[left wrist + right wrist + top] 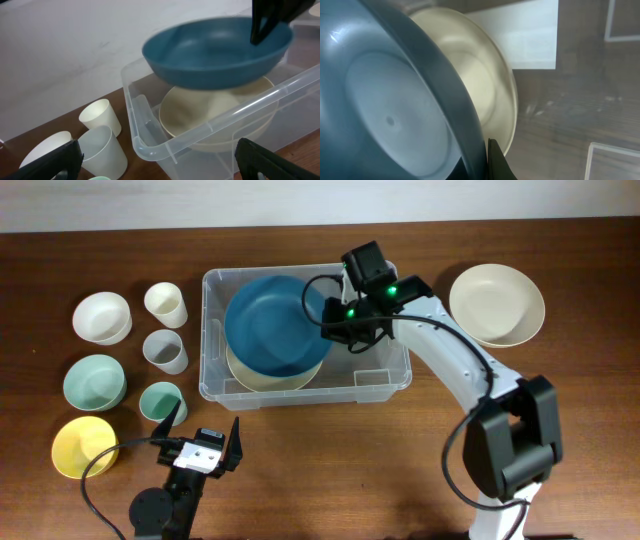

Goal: Pack container
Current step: 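Lower the blue bowl onto the cream bowl in the bin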

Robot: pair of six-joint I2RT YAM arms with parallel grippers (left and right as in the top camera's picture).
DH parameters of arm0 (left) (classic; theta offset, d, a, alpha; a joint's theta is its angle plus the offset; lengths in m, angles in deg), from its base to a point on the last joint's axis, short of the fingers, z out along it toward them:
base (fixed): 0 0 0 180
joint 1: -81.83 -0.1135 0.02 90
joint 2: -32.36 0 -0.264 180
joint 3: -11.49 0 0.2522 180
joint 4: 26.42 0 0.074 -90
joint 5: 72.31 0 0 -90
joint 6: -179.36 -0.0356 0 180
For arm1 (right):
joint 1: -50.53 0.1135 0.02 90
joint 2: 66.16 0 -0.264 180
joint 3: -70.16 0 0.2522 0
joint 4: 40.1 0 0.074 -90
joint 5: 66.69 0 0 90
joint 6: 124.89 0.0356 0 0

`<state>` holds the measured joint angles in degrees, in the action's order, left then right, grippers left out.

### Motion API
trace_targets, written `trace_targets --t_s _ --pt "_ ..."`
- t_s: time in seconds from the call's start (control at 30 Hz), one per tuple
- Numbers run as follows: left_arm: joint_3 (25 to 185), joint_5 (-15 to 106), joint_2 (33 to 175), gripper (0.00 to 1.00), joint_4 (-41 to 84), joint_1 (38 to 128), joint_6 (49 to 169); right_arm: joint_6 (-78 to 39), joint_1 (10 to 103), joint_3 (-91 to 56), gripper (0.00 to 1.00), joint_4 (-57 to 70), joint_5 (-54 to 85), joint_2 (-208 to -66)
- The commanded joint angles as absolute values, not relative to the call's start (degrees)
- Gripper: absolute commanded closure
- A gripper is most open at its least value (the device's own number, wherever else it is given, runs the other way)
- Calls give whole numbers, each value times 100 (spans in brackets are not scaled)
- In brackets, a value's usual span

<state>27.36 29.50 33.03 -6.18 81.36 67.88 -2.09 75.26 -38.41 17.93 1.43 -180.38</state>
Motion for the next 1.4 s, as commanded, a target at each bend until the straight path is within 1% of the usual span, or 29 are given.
trace_targets --t_s 0.0,0.07,0.2,0.7,0.73,0.8,0.93,1.07,1.13,1.27,1.37 --pt "2709 2977 3270 1 -616 8114 6738 -135 7620 -3907 96 1736 127 -18274" --pt "2709 2977 3270 0 -616 8112 6738 -137 7635 -3907 96 1721 132 -18324" --pt "2709 2977 3270 1 -616 8112 6738 -135 7644 -3907 88 1686 125 -18412" --pt "2709 2977 3270 1 -616 8114 6738 -135 7646 -3902 86 1605 -43 -18495" --pt "2709 2977 3270 1 -616 8114 6738 -135 7646 -3902 85 1603 -43 -18495" --pt "2709 2977 3270 1 -616 8112 6738 -135 7646 -3902 79 1603 -43 -18495" --pt "2709 2977 3270 1 -616 8114 6738 -135 7646 -3902 59 1605 -43 -18495" --pt "2709 2977 3270 1 -616 8112 6738 -140 7644 -3902 50 1605 -13 -18495" --pt "2709 2977 3270 1 -616 8112 6738 -140 7644 -3902 47 1607 108 -18495" --pt "2709 2977 3270 1 -616 8114 6738 -164 7633 -3928 44 1625 508 -18492" --pt "2709 2977 3270 1 -616 8112 6738 -509 7585 -4206 41 1745 610 -18475"
